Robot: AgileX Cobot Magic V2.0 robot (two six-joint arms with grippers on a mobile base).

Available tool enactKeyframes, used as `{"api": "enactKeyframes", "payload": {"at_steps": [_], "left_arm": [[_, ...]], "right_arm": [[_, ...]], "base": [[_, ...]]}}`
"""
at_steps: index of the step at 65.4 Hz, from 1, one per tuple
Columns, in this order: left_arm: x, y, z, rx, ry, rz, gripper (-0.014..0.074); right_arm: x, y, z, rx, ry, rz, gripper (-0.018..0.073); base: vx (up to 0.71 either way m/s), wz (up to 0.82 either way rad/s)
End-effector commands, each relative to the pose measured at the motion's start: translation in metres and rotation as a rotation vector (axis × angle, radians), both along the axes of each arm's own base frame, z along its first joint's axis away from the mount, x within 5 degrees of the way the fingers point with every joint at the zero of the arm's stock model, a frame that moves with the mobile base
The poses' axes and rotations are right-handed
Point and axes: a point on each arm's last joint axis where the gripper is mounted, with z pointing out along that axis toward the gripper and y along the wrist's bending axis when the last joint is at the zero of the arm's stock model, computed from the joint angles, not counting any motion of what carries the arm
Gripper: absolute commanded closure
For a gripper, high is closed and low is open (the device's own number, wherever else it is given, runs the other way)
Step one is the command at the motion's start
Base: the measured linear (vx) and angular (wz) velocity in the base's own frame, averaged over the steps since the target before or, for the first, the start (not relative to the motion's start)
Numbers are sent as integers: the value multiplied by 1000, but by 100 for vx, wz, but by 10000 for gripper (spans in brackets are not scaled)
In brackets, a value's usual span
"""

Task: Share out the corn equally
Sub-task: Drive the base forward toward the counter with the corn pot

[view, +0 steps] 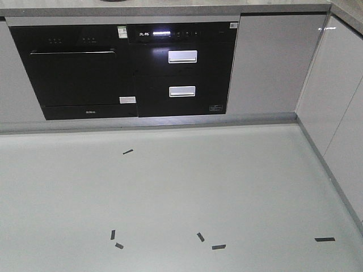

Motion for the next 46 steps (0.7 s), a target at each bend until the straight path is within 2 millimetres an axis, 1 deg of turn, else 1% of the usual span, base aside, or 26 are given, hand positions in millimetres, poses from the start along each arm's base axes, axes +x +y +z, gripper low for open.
{"api": "enactKeyframes", "payload": {"at_steps": [1,46], "left_arm": [[-1,1,4,-22,-80,6,603],[-1,1,4,-22,-80,6,603]], "right_arm": [[0,0,3,1,-62,4,563],[0,0,3,1,-62,4,563]], "base": [[0,0],[0,0]]}}
